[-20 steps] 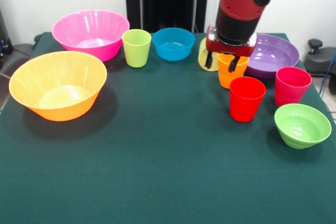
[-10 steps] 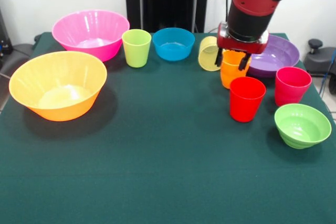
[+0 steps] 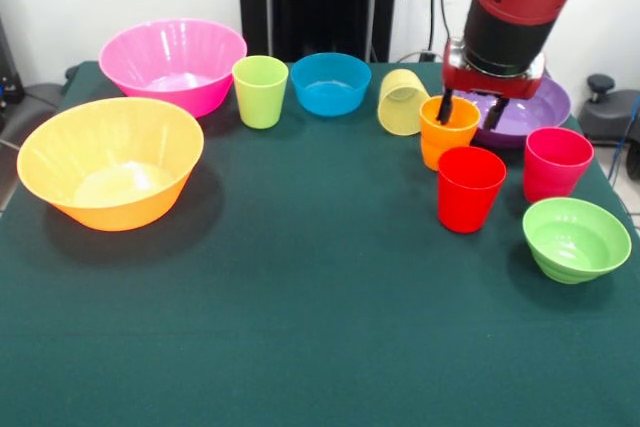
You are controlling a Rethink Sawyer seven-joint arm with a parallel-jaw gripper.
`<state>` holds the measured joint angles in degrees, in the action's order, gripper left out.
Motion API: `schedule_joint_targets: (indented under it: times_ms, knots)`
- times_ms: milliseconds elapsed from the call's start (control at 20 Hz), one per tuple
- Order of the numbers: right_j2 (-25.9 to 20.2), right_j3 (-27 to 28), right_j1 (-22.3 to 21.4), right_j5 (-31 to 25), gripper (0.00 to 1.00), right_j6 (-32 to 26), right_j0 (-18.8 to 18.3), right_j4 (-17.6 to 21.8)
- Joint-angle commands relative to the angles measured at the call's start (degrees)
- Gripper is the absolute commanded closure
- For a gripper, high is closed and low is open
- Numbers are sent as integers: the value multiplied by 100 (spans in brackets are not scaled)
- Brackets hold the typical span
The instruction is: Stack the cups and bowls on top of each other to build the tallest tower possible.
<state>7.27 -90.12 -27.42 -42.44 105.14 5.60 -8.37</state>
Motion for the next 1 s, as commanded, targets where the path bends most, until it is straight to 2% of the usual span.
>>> schedule_joint_targets:
  times_ms: [50, 550, 800, 1000]
  knots:
    - [-502, 712, 172, -647, 0, 1007, 165, -222]
    - [-460, 1013, 287, -847, 0, 1042, 278, -310]
    - [-410, 1358, 483, -1013, 0, 916, 141, -302]
    - [-346, 1357, 539, -1012, 0, 664, -105, -213]
